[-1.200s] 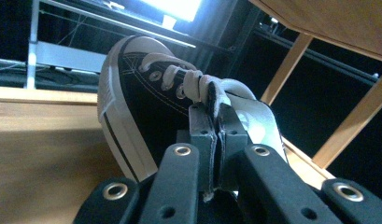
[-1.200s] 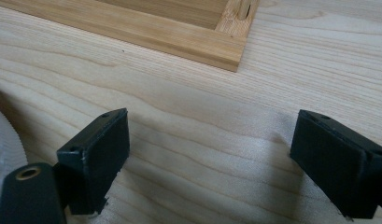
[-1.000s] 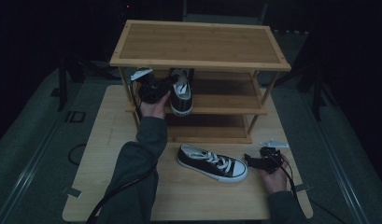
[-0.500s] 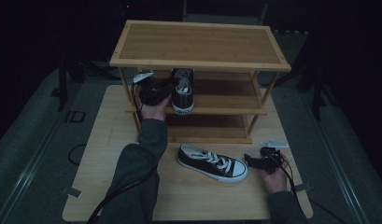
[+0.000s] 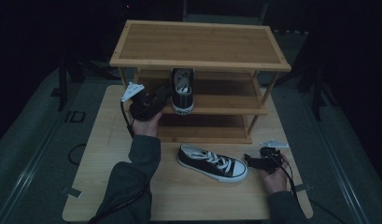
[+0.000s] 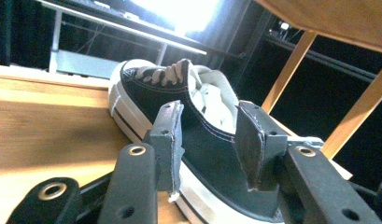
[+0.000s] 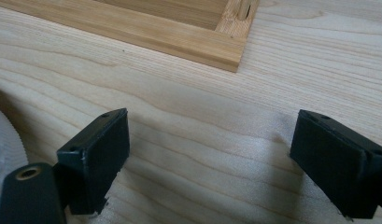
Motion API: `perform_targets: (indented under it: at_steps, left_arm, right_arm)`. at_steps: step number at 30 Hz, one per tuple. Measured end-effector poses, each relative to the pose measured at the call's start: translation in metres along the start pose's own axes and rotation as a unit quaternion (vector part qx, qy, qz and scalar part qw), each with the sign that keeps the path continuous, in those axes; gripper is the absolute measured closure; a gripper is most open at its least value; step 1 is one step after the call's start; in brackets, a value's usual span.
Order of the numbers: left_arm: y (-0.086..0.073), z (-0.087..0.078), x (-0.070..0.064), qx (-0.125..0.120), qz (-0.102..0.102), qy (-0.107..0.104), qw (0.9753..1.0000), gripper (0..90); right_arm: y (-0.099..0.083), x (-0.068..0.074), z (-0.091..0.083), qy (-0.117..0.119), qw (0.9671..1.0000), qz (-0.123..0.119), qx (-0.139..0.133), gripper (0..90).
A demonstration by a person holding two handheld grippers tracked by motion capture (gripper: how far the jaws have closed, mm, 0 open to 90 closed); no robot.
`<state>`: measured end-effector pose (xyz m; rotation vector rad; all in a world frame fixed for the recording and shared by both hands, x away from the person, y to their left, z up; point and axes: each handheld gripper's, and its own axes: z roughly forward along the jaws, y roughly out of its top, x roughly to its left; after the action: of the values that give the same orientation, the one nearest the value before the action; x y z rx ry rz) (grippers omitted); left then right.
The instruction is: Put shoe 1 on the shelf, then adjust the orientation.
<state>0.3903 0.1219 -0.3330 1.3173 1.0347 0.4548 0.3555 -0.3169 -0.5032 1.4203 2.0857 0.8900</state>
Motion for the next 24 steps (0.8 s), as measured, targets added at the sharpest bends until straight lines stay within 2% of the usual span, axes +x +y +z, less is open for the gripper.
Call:
perform_targets:
  at_steps: [1,7,14,17,20,23,24]
  left_arm:
    - [-0.001,-0.008,-0.001,-0.003,0.002,-0.002,1.0,62.0]
    - [-0.007,-0.03,-0.002,-0.001,0.017,0.0,0.9999,61.1]
    - [-0.024,-0.045,-0.002,0.03,0.042,0.0,0.9987,64.4]
    - [-0.035,-0.047,0.0,0.044,0.045,-0.002,0.998,66.0]
    - [-0.053,-0.046,0.004,0.068,0.046,0.004,0.9966,66.1]
    - [-0.066,-0.043,0.007,0.086,0.043,0.006,0.9954,65.3]
    - [-0.073,-0.04,0.01,0.098,0.047,0.008,0.9941,65.4]
  right_arm:
    - [0.0,0.0,0.0,0.0,1.0,0.0,0.0,11.4]
    - [0.0,0.0,0.0,0.0,1.0,0.0,0.0,11.3]
    - [-0.002,0.003,-0.004,0.002,1.0,-0.002,0.003,14.7]
    - [-0.003,0.006,-0.01,-0.001,1.0,-0.003,0.007,27.2]
    - [-0.005,0.008,-0.016,-0.005,1.0,-0.003,-0.008,34.2]
    - [-0.004,0.009,-0.031,0.017,0.999,0.004,-0.041,36.9]
    - [-0.003,0.009,-0.034,0.025,0.9986,0.006,-0.046,36.9]
